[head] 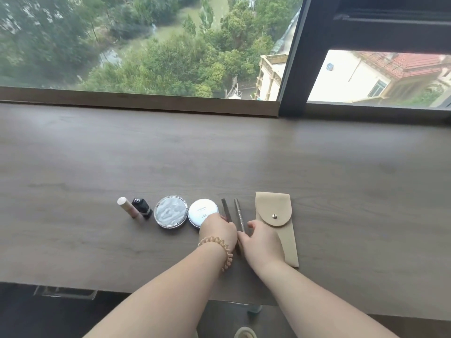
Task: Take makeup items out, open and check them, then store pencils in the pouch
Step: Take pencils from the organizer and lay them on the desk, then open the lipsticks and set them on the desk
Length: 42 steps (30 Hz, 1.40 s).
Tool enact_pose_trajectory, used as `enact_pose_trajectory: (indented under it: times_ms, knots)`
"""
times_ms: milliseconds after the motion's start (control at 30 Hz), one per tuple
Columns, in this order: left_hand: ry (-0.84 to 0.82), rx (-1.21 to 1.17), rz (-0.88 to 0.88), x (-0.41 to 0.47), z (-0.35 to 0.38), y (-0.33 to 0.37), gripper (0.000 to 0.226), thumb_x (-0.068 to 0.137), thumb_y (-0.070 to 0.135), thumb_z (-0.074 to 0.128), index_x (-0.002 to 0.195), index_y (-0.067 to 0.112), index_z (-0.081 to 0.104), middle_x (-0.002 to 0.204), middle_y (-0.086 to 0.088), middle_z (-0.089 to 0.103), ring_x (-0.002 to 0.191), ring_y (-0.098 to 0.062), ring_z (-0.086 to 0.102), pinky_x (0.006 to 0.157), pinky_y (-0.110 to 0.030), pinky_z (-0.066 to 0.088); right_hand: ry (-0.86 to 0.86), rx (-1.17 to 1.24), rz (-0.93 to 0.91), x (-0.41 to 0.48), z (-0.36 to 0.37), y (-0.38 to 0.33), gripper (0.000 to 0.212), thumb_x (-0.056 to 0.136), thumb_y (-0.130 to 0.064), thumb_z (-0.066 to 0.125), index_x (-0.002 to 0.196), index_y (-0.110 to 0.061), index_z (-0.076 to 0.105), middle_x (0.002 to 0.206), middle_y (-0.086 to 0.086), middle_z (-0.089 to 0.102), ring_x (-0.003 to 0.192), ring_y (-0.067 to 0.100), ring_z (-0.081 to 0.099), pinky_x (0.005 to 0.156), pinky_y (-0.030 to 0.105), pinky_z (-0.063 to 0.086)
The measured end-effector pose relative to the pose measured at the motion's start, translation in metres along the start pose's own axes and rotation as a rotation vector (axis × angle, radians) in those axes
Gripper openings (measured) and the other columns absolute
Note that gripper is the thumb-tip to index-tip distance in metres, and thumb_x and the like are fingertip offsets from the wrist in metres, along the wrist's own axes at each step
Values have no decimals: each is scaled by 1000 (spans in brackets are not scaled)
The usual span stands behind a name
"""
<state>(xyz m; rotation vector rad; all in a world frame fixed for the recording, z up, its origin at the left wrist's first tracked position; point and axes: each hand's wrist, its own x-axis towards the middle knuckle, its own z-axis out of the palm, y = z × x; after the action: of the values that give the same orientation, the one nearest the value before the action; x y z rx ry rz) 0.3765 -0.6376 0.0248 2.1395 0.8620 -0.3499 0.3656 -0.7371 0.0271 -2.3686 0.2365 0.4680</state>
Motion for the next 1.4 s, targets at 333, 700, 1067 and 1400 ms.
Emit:
enact_pose_trajectory:
  times_ms: [333, 700, 1067, 1400]
  knots:
    - [-25, 63, 165, -17, -5, -10, 42, 86, 19, 52, 128, 16, 51, 126, -4, 60, 116, -21, 56, 95, -28, 43, 68, -360, -212, -12, 2, 2, 37, 90, -48, 45, 113, -22, 54, 112, 4, 56, 109, 27, 54, 81, 37, 43]
    - [447, -5, 565, -18, -95, -53, 45, 81, 14, 58, 126, 18, 54, 118, 0, 57, 111, -18, 52, 98, -22, 34, 281, -294, -504, -22, 28, -47, 25, 77, -31, 61, 101, -26, 66, 100, -4, 61, 105, 21, 54, 88, 32, 21]
    - [335, -40, 363, 42, -212, -142, 45, 80, 18, 60, 124, 24, 50, 116, 5, 50, 112, -16, 47, 98, -32, 40, 205, -287, -507, -27, 119, -161, 39, 80, -38, 61, 118, -28, 58, 124, -7, 53, 123, 17, 42, 99, 33, 23]
    - [100, 36, 589, 74, -246, -165, 45, 80, 19, 62, 123, 22, 52, 116, 7, 52, 112, -12, 49, 102, -25, 37, 321, -170, -324, -26, 148, -177, 18, 77, -33, 69, 95, -29, 66, 111, -10, 60, 114, 16, 49, 91, 33, 24]
